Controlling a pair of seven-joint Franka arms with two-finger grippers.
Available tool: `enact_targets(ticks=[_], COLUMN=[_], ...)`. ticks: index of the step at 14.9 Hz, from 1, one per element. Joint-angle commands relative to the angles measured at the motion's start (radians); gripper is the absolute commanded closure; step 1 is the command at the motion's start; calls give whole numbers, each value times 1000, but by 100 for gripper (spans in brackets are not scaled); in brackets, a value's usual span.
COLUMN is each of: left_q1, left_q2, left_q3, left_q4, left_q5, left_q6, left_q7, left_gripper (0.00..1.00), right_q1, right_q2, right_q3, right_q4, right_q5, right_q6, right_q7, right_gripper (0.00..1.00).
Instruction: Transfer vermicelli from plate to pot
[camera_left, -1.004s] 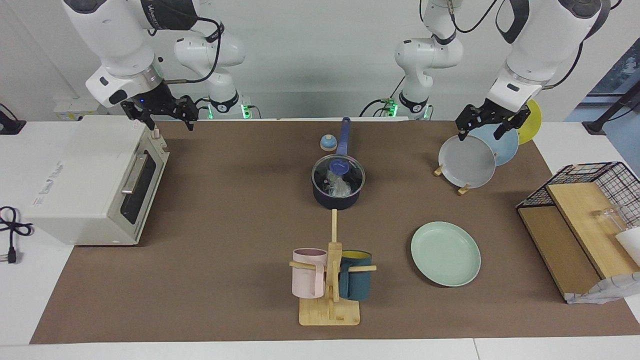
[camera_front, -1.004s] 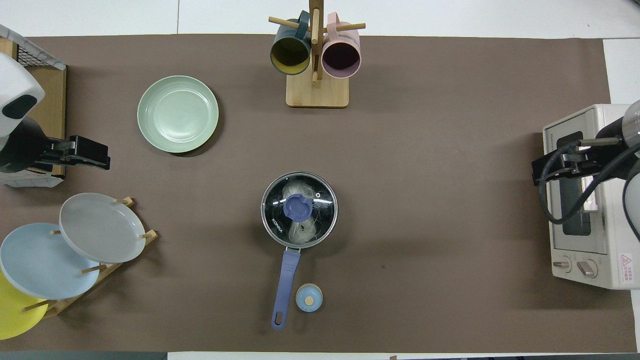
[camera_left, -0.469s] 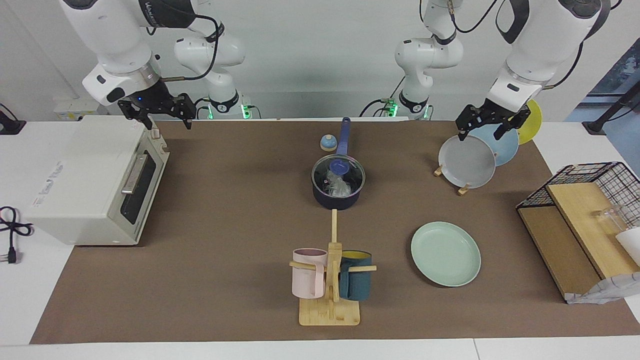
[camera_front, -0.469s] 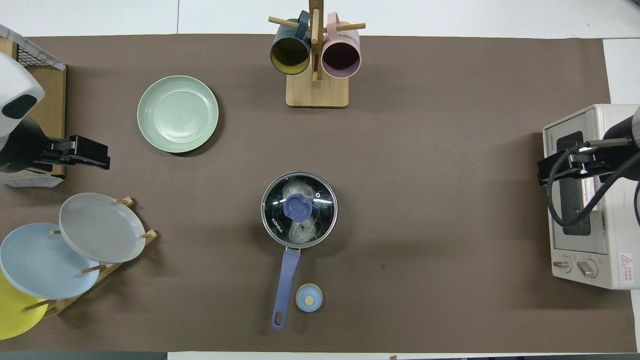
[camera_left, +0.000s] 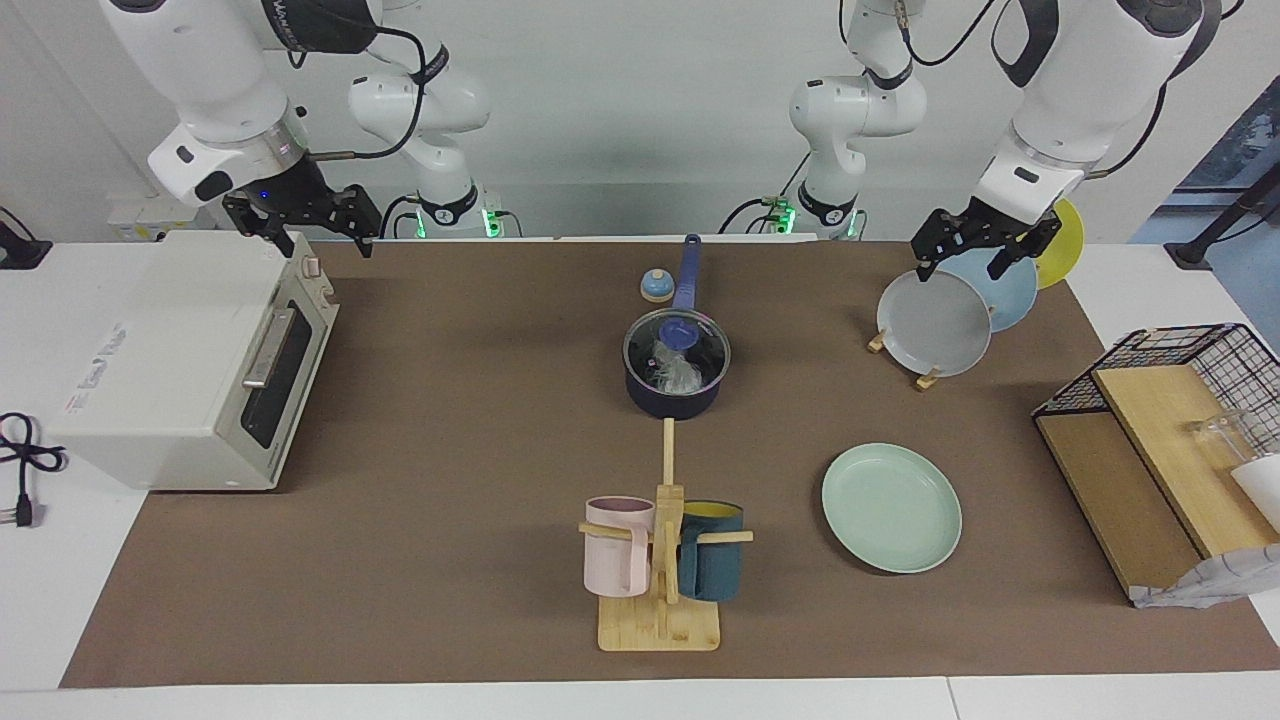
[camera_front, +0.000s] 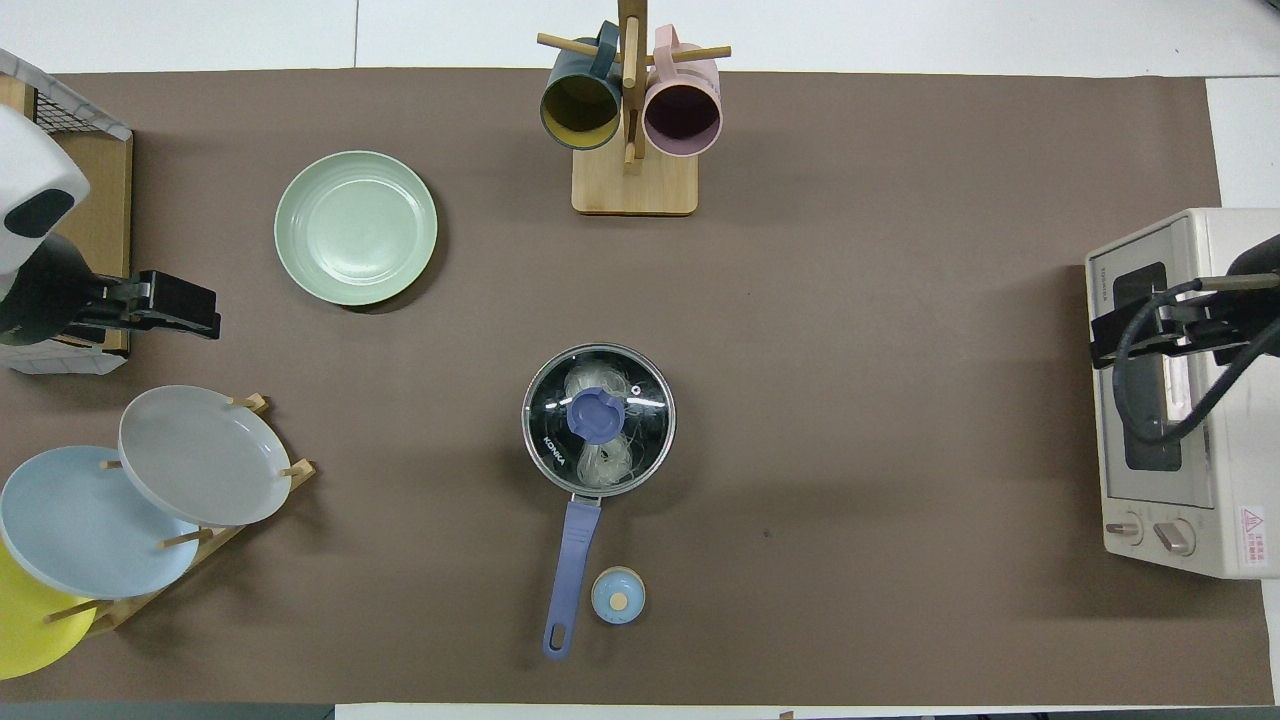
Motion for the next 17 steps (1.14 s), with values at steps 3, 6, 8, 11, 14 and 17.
enact_targets(ticks=[3, 6, 8, 11, 14, 17], left_q1=[14, 14, 14, 14, 14, 14], left_q2=[-22, -22, -22, -22, -22, -22], left_q3=[-7, -7, -7, -7, -7, -7], left_q4=[-21, -21, -21, -21, -21, -21], left_q5=[-16, -16, -16, -16, -16, -16], left_q6=[11, 11, 11, 11, 11, 11], left_q7=[5, 5, 5, 5, 5, 5], left_gripper=[0, 0, 0, 0, 0, 0], right_q1=[-21, -10, -18, -18, -12, -12], right_q2=[2, 1, 1, 1, 1, 1], right_q3=[0, 3, 3, 2, 3, 3], right_q4=[12, 12, 15, 13, 15, 15], right_q5=[19, 13, 14, 11, 1, 1], right_q6=[-1, 47, 50, 47, 44, 41], right_q7=[-28, -40, -44, -44, -44, -44], right_gripper=[0, 0, 0, 0, 0, 0])
